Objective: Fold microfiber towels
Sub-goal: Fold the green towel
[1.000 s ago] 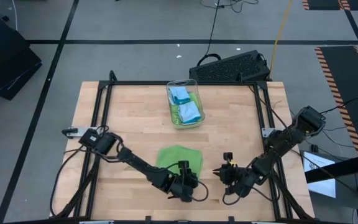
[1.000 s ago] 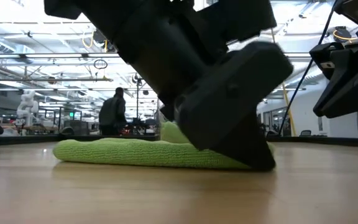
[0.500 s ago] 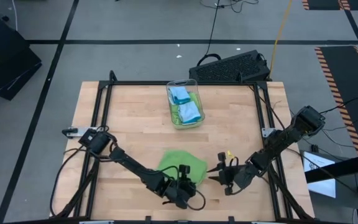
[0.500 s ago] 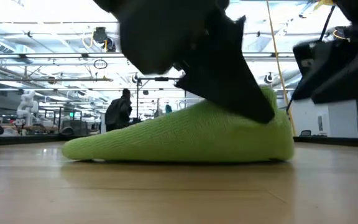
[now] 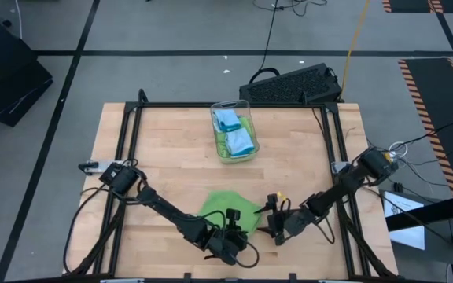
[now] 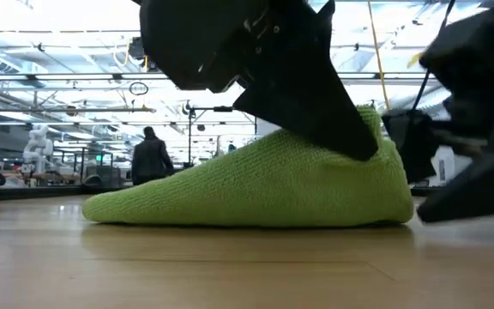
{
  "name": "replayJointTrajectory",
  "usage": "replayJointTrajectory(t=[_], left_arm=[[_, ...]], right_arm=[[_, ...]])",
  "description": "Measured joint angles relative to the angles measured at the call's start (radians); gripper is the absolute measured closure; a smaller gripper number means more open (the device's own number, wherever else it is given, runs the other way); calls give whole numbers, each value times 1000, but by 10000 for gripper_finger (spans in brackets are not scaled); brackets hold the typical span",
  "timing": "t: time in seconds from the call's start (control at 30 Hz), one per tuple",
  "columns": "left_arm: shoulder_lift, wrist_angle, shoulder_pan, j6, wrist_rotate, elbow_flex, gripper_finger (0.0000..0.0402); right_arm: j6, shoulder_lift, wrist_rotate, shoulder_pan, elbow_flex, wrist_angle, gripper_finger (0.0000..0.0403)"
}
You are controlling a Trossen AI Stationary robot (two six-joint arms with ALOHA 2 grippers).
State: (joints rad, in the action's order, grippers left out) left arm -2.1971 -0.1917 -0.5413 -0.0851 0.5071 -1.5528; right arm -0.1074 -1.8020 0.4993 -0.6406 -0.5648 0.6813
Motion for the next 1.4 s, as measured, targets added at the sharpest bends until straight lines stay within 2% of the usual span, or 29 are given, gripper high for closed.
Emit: replayJointTrajectory(t=[0.2, 0.3, 0.4, 0.5, 0.6, 0.67, 0.73, 0.9, 1.07, 1.17, 1.27, 1.4], left_arm=[[0, 0, -2, 4, 12, 0, 395], [0, 2, -2, 4, 16, 0, 388], [0, 1, -4, 4, 18, 0, 387], [2, 1, -5, 5, 18, 0, 395], [20, 11, -7, 0, 23, 0, 389], [46, 20, -13, 0, 32, 0, 385], [71, 32, -26, 2, 42, -1, 388], [135, 67, -63, 8, 73, -1, 392], [201, 224, -101, -5, 90, -2, 384], [232, 252, -144, 11, 149, -2, 394], [256, 206, -193, 21, 248, -2, 392], [258, 76, -229, -78, 375, -3, 382]], right_arm=[[-20, -66, 97, 5, -2, 34, 148], [-19, -77, 98, 6, -2, 49, 177], [-35, -80, 95, 6, -3, 39, 227], [-43, -76, 94, 6, -3, 25, 296], [-84, -20, 43, 13, -2, -5, 369], [-114, 49, 23, 12, -16, -49, 392], [-169, 129, 7, -4, -49, -135, 389], [-283, 312, -2, -57, -187, -482, 391], [-427, 372, -5, -98, -425, -795, 397], [-490, 348, -31, -136, -550, -870, 396], [-490, 332, -68, -172, -642, -894, 395], [-458, 307, -74, -183, -674, -877, 395]])
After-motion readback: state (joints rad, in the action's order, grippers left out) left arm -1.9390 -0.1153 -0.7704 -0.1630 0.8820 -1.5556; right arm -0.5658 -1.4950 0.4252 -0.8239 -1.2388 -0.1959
